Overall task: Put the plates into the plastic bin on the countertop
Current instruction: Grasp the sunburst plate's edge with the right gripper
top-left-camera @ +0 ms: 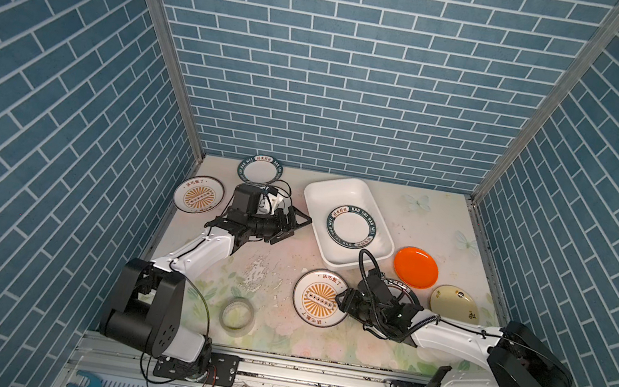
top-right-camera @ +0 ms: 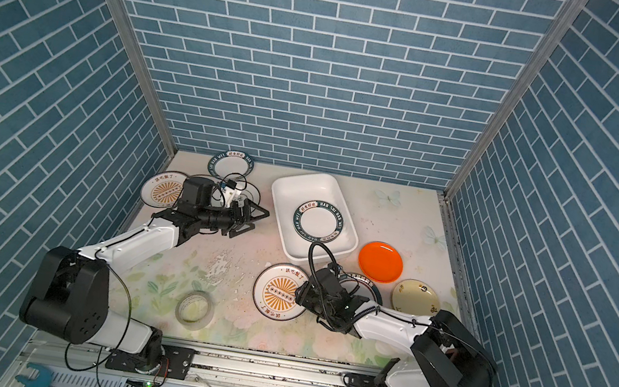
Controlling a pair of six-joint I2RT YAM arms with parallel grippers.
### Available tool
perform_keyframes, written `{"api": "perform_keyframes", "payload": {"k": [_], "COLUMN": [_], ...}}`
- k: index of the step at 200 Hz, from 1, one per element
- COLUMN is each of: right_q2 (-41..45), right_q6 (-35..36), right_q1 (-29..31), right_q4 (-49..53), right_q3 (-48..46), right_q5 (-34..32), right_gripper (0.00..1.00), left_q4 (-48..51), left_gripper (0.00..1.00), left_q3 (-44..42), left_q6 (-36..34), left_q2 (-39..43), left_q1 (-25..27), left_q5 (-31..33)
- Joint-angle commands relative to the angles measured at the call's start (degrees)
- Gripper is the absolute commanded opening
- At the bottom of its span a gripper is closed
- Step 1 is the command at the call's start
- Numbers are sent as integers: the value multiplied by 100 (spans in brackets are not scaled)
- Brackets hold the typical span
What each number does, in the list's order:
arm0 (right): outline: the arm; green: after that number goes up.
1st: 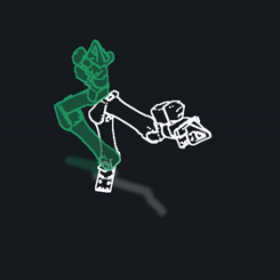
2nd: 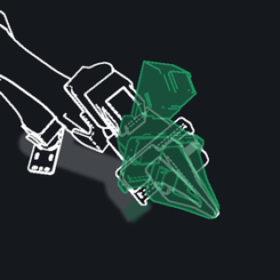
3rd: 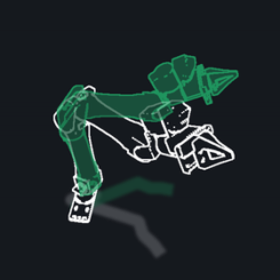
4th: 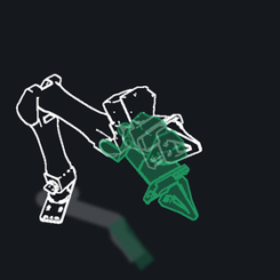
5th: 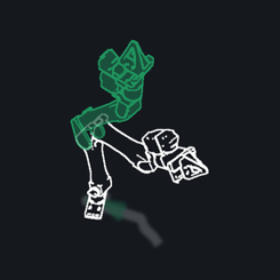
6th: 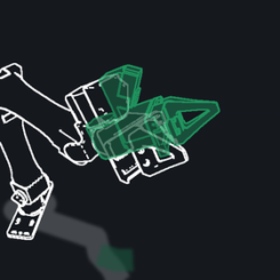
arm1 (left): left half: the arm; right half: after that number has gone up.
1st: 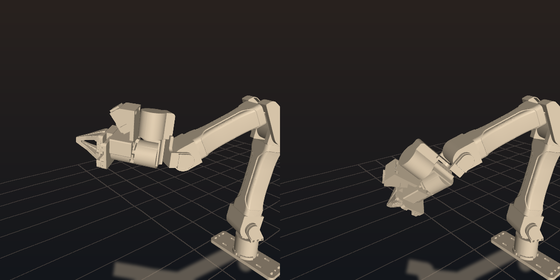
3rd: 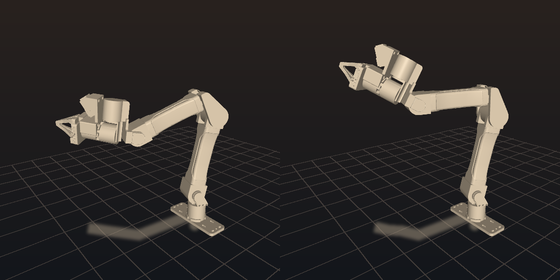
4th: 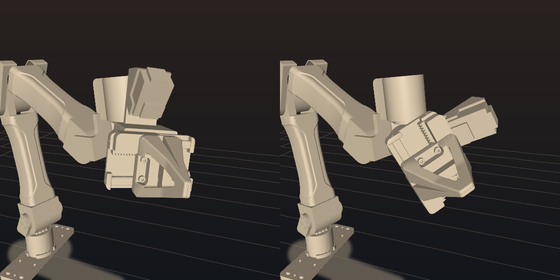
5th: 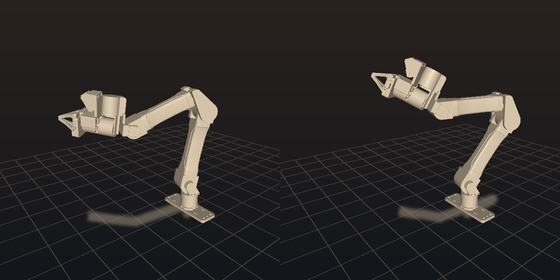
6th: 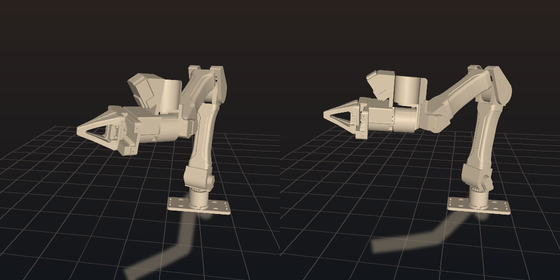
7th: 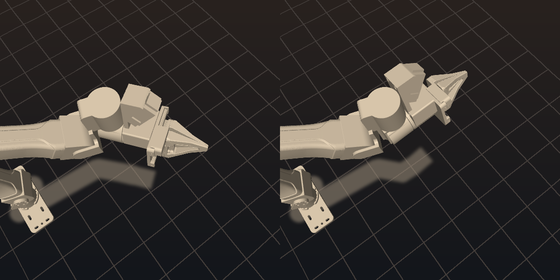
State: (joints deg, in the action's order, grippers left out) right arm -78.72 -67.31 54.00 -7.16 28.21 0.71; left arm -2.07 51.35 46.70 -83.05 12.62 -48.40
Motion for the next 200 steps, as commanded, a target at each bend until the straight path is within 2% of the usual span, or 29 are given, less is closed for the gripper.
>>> {"api": "perform_keyframes", "payload": {"k": [1, 51, 129, 163, 200], "right_q2": [-134, -227, 194, 417, 955], "right_q6": [-144, -116, -136, -144, 86], "right_q1": [32, 33, 37, 31, 33], "right_q4": [-58, -196, -154, 15, 970], "right_q3": [-26, -87, -272, -198, 9], "right_q5": [47, 146, 12, 47, 76], "right_gripper": [60, 45, 9, 6, 2], "left_q4": [-58, 74, 98, 294, 550], "left_gripper": [100, 100, 100, 100, 99], "left_q3": [206, 268, 313, 396, 463], "left_q6": [49, -52, -64, -248, -432], "left_q2": [-1, -58, 17, 191, 373], "left_q1": [5, -7, -67, -144, -392], "left_q5": [-231, -245, -287, -226, -37]}}
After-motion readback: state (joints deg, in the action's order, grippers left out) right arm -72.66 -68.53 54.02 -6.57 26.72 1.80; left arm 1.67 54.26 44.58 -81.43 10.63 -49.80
